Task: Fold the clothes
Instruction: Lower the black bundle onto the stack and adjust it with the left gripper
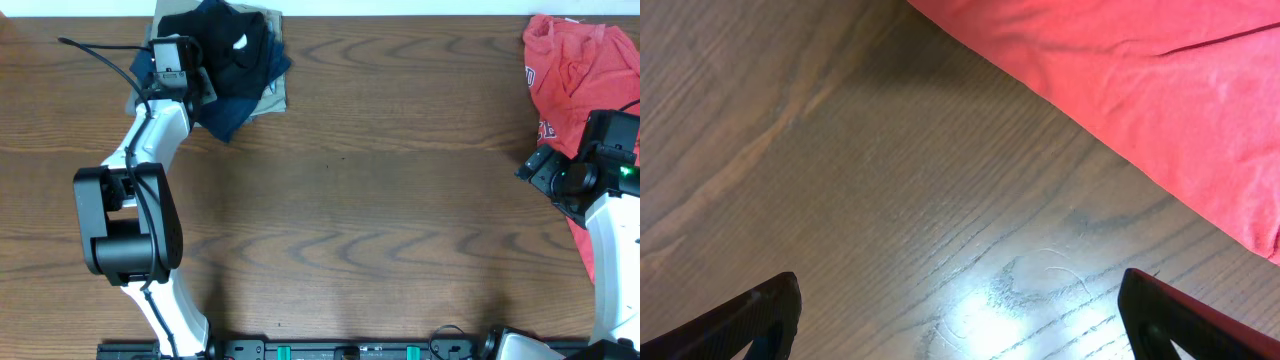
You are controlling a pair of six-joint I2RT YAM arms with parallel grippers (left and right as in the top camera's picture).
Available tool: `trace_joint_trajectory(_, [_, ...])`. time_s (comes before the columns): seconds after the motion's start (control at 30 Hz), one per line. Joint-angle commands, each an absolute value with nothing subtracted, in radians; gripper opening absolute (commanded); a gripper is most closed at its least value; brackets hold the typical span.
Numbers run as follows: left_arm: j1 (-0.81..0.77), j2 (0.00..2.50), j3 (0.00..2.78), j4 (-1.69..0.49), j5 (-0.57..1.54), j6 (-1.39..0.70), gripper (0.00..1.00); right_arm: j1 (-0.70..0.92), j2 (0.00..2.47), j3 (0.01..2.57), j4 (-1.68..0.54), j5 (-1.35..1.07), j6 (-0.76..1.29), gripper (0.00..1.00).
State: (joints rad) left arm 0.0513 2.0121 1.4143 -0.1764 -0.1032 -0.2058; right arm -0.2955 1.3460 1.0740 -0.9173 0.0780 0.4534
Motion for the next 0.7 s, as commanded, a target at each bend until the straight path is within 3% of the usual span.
trace_joint_trajectory(0.0, [0.053,1.934,1.431,-0.207,-0.093,-0.205,0.43,-0.300,1.337,1.079,-0.917,0.078,0.448,0.99])
trace_joint_trajectory(0.1, [0.052,1.838,1.431,-0.222,-0.093,-0.214,0.45,-0.300,1.337,1.079,-0.917,0.078,0.448,0.99])
trace_joint_trajectory(0.23, [0.052,1.713,1.431,-0.240,-0.043,-0.265,0.60,-0.300,1.337,1.079,-0.917,0.078,0.448,0.99])
trace_joint_trajectory(0.4, [0.052,1.653,1.431,-0.240,0.126,-0.265,0.63,-0.300,1.337,1.079,-0.917,0.078,0.448,0.99])
trace_joint_trajectory(0.67, [0.026,1.768,1.424,-0.208,0.143,-0.266,0.67,-0.300,1.337,1.079,-0.917,0.078,0.448,0.99])
